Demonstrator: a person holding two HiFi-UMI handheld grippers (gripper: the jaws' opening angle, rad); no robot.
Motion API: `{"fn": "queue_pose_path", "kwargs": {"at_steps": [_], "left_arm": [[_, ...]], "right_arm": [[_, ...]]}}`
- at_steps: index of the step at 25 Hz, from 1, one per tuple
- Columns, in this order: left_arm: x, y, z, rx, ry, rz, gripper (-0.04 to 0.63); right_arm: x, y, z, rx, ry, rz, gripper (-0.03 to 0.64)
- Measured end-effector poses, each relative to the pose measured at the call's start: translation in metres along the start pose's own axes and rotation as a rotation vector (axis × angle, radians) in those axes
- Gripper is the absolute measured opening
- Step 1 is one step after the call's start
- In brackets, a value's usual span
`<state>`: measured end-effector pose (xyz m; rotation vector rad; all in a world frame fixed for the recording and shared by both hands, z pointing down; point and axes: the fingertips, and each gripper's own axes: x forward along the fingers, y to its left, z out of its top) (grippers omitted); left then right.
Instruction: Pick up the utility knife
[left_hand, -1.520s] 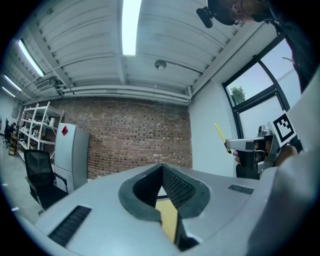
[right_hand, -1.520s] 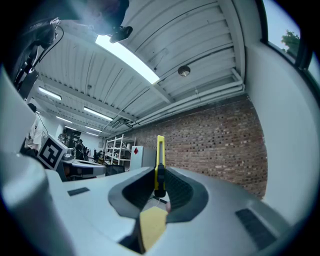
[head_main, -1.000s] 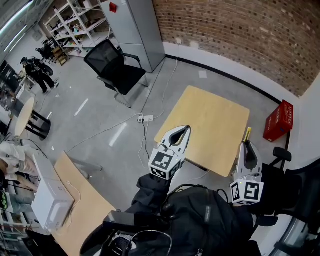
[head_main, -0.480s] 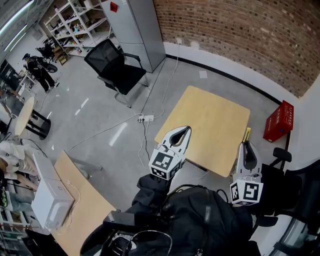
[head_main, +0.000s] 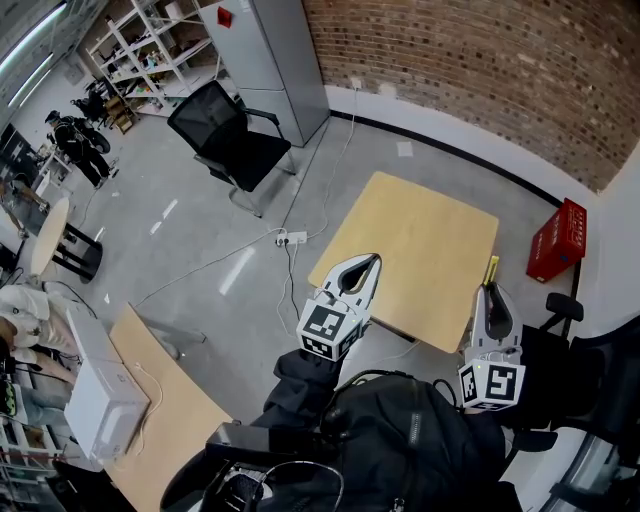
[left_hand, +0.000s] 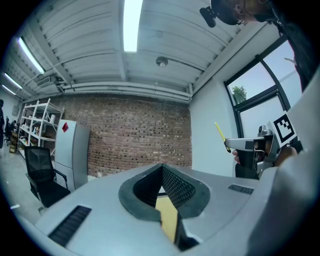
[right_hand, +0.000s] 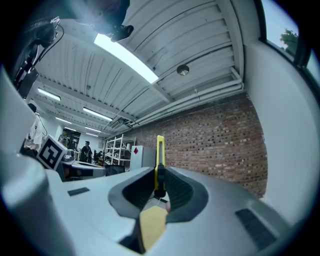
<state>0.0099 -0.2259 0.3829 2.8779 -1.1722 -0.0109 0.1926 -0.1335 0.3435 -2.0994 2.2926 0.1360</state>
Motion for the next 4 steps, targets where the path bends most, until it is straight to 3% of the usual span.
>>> {"fn": "queue_pose_path", "kwargs": {"at_steps": [4], "left_arm": [[-0.0006,-0.0048,-0.0008,0.004,0.002,-0.005,0.002]], "right_arm": [[-0.0038,-0.0013,-0.0003,0.002,0.000,0.001,0.067]]}}
